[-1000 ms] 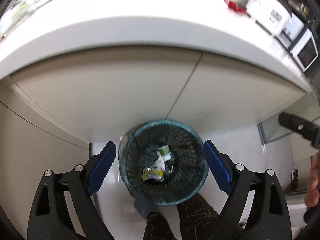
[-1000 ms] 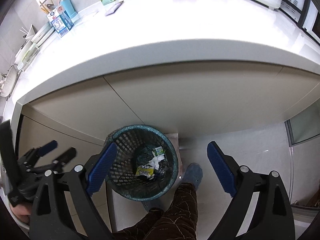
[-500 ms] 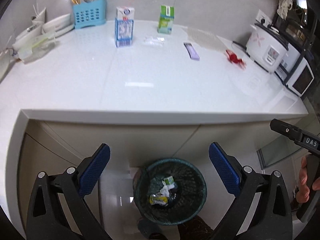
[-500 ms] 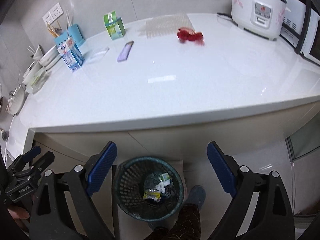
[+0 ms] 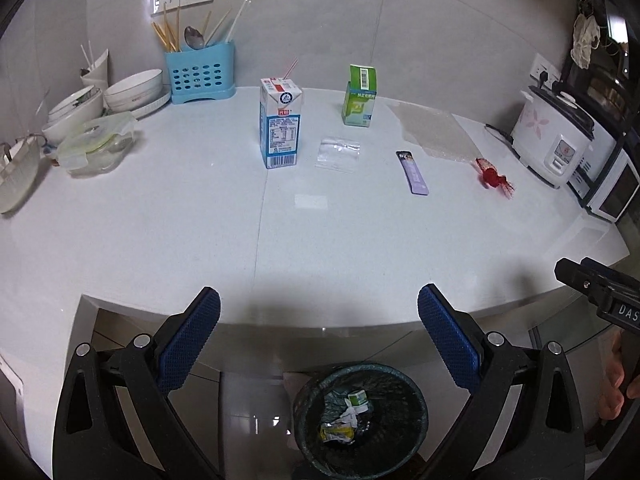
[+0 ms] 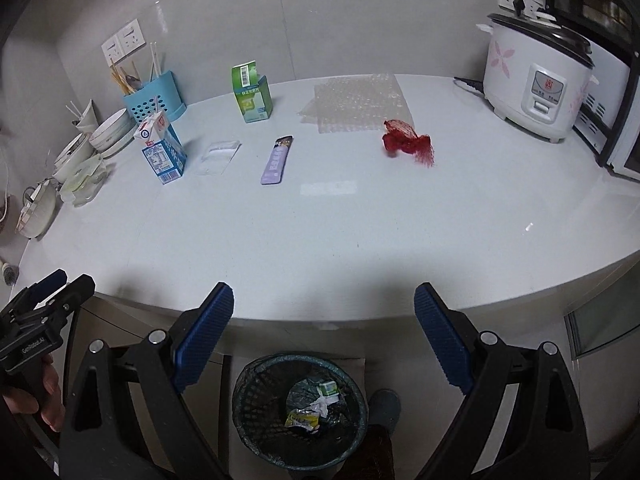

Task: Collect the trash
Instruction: 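Move both open tools up toward the milk carton and snack stick, then grasp the milk carton with the left tool while the right tool grasps the purple snack stick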

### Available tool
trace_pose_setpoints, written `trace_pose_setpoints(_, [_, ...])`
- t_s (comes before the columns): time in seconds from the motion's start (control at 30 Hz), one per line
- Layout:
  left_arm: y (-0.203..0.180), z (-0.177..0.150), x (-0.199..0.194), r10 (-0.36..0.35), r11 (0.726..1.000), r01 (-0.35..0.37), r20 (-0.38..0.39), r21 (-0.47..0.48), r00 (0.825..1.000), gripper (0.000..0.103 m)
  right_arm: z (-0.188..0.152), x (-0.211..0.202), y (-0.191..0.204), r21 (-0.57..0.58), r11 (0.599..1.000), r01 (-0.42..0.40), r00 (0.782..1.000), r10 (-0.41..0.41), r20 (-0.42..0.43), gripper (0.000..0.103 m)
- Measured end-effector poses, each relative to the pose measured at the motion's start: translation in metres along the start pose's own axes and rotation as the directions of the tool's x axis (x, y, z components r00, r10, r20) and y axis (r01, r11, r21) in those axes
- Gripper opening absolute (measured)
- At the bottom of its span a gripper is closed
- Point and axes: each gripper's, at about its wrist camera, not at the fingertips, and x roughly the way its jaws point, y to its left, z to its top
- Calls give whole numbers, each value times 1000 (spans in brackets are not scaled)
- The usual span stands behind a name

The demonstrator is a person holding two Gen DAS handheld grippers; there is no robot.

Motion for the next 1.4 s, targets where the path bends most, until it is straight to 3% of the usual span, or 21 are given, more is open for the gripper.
trace_pose_setpoints(0.73, [15, 123, 97, 115, 990, -116, -10, -82, 993, 97, 138, 112, 17, 3, 999, -46, 996, 46, -76, 88])
trace_pose_setpoints(1.07, [29, 152, 149, 124, 984, -130, -58, -124, 991, 97, 158, 179, 41, -23, 999, -33, 984, 29, -176, 88])
trace_pose_setpoints(1.4, [40, 164, 180, 163, 977, -174, -92, -124, 982, 97, 167, 220, 48, 14, 1000, -13, 967, 16, -255, 72])
